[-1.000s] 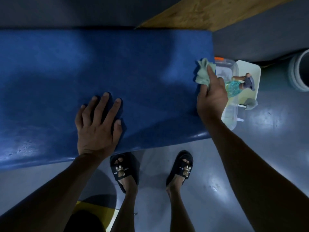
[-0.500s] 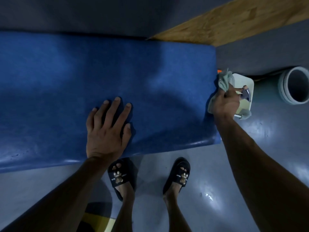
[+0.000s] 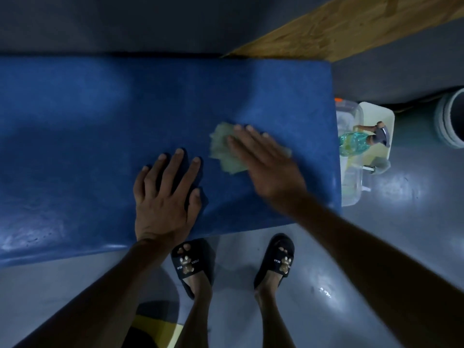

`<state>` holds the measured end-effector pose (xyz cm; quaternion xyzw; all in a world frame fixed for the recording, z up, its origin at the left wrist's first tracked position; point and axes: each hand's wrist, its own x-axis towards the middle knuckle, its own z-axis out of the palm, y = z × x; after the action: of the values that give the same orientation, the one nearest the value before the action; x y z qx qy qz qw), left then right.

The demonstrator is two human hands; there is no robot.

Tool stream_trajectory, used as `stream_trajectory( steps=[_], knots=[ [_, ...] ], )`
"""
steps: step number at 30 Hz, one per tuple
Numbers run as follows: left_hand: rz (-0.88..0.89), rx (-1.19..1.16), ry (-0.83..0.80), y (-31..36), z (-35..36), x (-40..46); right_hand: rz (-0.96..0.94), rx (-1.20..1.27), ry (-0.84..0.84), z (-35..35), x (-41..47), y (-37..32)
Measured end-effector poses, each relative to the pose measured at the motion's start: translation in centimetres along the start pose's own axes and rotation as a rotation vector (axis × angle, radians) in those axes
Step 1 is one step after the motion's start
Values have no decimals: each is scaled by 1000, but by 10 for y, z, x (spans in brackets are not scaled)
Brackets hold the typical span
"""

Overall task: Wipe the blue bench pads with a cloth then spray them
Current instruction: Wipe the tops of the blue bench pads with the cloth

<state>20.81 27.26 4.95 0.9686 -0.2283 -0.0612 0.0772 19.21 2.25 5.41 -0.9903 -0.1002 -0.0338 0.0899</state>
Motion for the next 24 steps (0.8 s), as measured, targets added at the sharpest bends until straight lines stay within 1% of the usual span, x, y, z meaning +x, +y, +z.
stream_trajectory(
  steps=[1,2,4,6,7,8,9,10,12,13,14,15,16,17,18,20,21,23,24],
  knots=[
    [-4,2,-2,0,0,0,24,13,-6,-5,-7,31],
    [-10,2,-7,0,0,-1,120,44,2,-12,-12,61],
    [-11,1,-8,1,1,0,408,122,80,-27,-18,102],
    [-12,5,-13,1,1,1,681,170,233,-24,-11,101],
    [-16,8,-19,1,1,0,763,161,300,-15,-1,83],
    [-19,9,-21,1,0,0,770,133,339,-5,12,60],
    [-18,10,-19,1,-1,1,709,101,352,5,25,32],
    [-15,11,-21,1,-1,1,596,79,308,13,35,2],
    [-15,6,-25,2,-1,1,272,100,137,16,41,-44],
    [-14,6,-23,2,-1,1,109,113,72,15,38,-45],
    [-12,11,-17,2,-2,0,-25,99,25,9,38,-31],
    [-9,16,-13,2,-2,1,-105,68,1,2,39,-7],
    [-7,18,-13,2,-2,1,-116,47,-13,-4,40,20],
    [-8,20,-18,2,-1,2,-74,39,13,-8,39,50],
    [-11,18,-28,1,-1,2,19,45,28,-13,36,78],
    [-20,13,-43,2,-2,2,274,108,48,-28,34,112],
    [-23,12,-44,2,-2,2,407,138,97,-29,37,114],
    [-17,9,-47,1,-2,3,644,124,211,-16,55,91],
    [-13,8,-48,1,-2,2,672,80,266,-8,66,72]
  ],
)
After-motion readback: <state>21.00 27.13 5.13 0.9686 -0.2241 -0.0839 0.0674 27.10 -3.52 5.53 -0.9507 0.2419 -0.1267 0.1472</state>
